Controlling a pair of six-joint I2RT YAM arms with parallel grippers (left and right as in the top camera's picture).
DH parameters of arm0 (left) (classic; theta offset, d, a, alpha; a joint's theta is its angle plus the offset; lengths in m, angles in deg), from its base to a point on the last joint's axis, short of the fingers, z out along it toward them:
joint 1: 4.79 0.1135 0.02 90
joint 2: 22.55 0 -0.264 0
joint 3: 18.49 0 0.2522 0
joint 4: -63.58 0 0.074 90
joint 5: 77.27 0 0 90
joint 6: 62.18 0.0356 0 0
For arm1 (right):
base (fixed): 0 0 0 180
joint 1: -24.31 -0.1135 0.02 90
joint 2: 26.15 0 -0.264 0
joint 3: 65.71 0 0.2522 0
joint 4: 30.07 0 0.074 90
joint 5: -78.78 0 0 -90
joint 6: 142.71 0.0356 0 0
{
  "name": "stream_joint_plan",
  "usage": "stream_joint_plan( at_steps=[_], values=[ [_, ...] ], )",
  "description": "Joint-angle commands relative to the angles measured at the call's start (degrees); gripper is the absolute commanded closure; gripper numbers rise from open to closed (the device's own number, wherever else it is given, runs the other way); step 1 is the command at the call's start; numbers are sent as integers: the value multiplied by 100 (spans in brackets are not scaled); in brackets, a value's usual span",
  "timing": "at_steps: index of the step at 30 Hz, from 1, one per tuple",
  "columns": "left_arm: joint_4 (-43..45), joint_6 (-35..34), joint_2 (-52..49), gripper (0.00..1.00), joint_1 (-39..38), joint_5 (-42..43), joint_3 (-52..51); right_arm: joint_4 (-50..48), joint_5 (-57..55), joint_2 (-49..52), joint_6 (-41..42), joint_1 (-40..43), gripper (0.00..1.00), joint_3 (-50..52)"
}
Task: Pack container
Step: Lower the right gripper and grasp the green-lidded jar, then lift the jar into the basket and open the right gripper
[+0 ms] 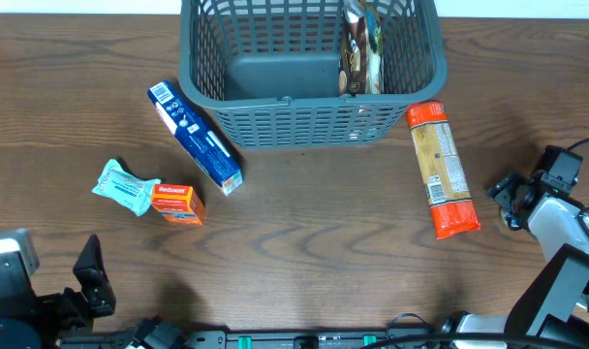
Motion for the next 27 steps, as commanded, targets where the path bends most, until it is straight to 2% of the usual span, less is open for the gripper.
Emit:
stream_joint_plan(
  at_steps=[1,5,10,16,21,27],
  values=[
    [0,-50,-39,1,-4,-46,39,-20,-17,46,-9,81,28,17],
    [0,-50,-39,1,-4,-46,39,-15,-15,46,-9,81,40,17],
    [0,-50,-39,1,-4,-46,39,-13,81,31,-9,79,50,4],
    [0,-50,-39,1,-4,-46,39,90,874,-138,-9,79,60,-332],
    [0,-52,-39,2,-4,-46,39,498,1637,-385,-7,61,64,-1180],
    [0,-50,-39,1,-4,-46,39,833,2868,-802,-7,-111,64,-2780]
  ],
)
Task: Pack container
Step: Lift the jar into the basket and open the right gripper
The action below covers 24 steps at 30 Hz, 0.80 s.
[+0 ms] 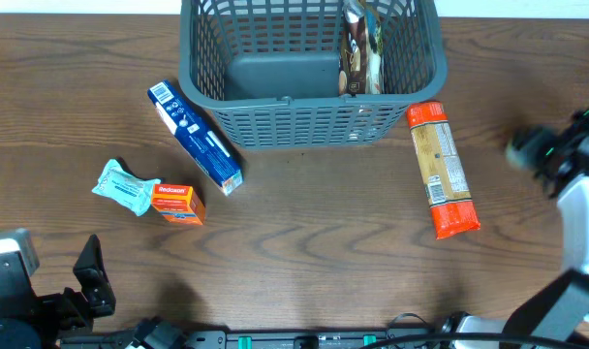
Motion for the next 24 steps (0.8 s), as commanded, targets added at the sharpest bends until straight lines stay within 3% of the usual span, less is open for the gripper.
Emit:
stream_joint_plan(
  at_steps=[1,5,9,17,24],
  values=[
    [0,-50,-39,2,-2,-46,39,-39,1165,-505,-2,-170,64,-1032],
    [0,-50,-39,1,-2,-46,39,-50,1766,-575,61,-682,64,-2181],
    [0,-50,-39,1,-2,-46,39,-339,1812,-573,59,-1700,63,-2785],
    [0,-50,-39,1,-2,-46,39,-929,649,-87,46,-3939,62,-2830],
    [0,-50,-39,1,-2,-46,39,-1447,310,911,-22,-4924,62,-2830]
  ],
)
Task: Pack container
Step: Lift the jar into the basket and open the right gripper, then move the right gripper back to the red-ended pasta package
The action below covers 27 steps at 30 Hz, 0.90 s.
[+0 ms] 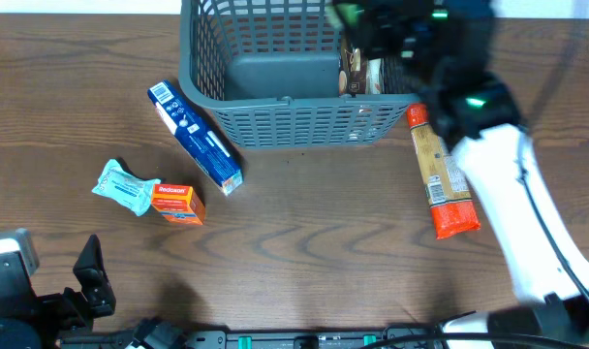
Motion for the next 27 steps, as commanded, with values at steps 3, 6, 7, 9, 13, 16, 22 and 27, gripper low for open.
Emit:
stream_joint_plan(
  at_steps=[3,6,7,9,13,16,22,27],
  values=[
    [0,-50,-39,1,-4,-46,42,-2,-481,553,-39,-422,62,-63],
    [0,-52,-39,1,-4,-46,42,92,-485,741,-44,-511,62,-63],
    [0,-50,-39,1,-4,-46,42,118,-509,780,-44,-522,62,-63],
    [0,-50,-39,1,-4,-46,42,164,-603,826,-44,-522,61,-63],
    [0,-52,-39,2,-4,-46,42,247,-734,826,-70,-496,17,-63],
    [0,-50,-39,1,-4,-46,42,295,-664,697,-264,-490,1,-76],
    [0,-52,-39,1,-4,-46,42,1613,-1427,68,-835,-245,1,-673],
    [0,-50,-39,2,-4,-46,42,2922,-1755,-435,-1047,275,1,-1436]
  ],
)
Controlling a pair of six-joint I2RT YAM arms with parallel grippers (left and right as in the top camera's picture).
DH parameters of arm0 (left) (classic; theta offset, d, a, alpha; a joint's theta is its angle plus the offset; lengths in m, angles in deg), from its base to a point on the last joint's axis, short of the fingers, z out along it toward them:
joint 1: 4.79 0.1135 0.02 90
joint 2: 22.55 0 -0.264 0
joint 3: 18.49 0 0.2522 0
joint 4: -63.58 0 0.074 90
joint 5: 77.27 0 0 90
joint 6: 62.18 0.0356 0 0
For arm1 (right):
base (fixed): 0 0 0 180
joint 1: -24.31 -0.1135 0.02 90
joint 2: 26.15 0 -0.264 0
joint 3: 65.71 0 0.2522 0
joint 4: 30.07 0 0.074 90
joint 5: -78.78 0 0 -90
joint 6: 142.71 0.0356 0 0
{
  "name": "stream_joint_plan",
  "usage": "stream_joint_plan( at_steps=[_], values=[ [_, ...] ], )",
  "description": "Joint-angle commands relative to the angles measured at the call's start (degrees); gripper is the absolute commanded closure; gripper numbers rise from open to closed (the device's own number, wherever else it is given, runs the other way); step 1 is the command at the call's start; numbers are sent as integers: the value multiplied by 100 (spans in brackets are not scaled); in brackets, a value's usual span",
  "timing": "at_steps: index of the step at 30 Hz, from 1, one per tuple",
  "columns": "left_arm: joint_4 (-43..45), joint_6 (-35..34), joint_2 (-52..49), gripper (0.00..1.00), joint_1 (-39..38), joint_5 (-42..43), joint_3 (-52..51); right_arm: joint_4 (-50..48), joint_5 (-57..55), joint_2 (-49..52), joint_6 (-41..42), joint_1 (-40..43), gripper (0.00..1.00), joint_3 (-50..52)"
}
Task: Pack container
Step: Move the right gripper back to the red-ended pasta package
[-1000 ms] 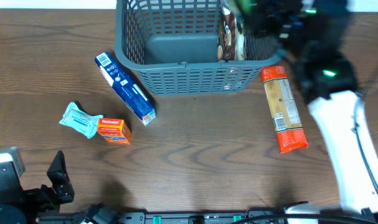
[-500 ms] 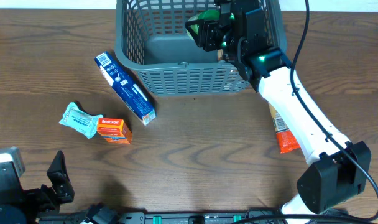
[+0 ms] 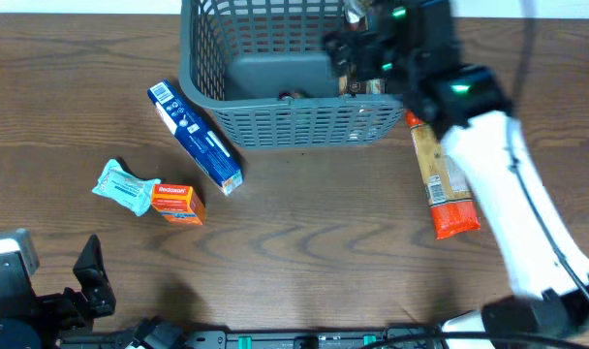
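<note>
The grey slatted basket (image 3: 304, 126) stands at the back middle, with a brown snack packet (image 3: 361, 85) upright against its right wall. My right gripper (image 3: 348, 53) hangs over the basket's right half, just left of that packet; blur hides its jaws. The white right arm (image 3: 508, 204) crosses the upper end of a long orange packet (image 3: 448, 194) lying right of the basket. Left of the basket lie a blue box (image 3: 196, 136), a small orange box (image 3: 175, 204) and a pale teal pouch (image 3: 120, 186). My left gripper (image 3: 91, 281) rests at the front left.
The basket's left half shows its bare grey floor (image 3: 275, 73). A rail with cables (image 3: 304, 339) runs along the table's front edge. The left arm's base (image 3: 9, 262) sits in the front left corner.
My right gripper has dropped a little and shifted left over the basket's right half. The packets, the boxes and the left arm have not moved.
My right gripper was low at the table's right edge, then raised there. After that it hung over the basket's right side by the brown packet, and it is still there, slightly further left. No loose item has changed place.
</note>
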Motion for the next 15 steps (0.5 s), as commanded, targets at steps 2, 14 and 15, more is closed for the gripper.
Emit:
stream_joint_plan(
  at_steps=[2,14,15],
  values=[
    [0,-50,-39,1,-2,-46,39,605,-660,-664,-332,522,1,-625],
    [0,-50,-39,2,-2,-46,39,2490,-887,-1126,-160,2741,1,-398],
    [0,-52,-39,1,-2,-46,39,2505,-881,-1121,-160,2894,1,-251]
  ],
)
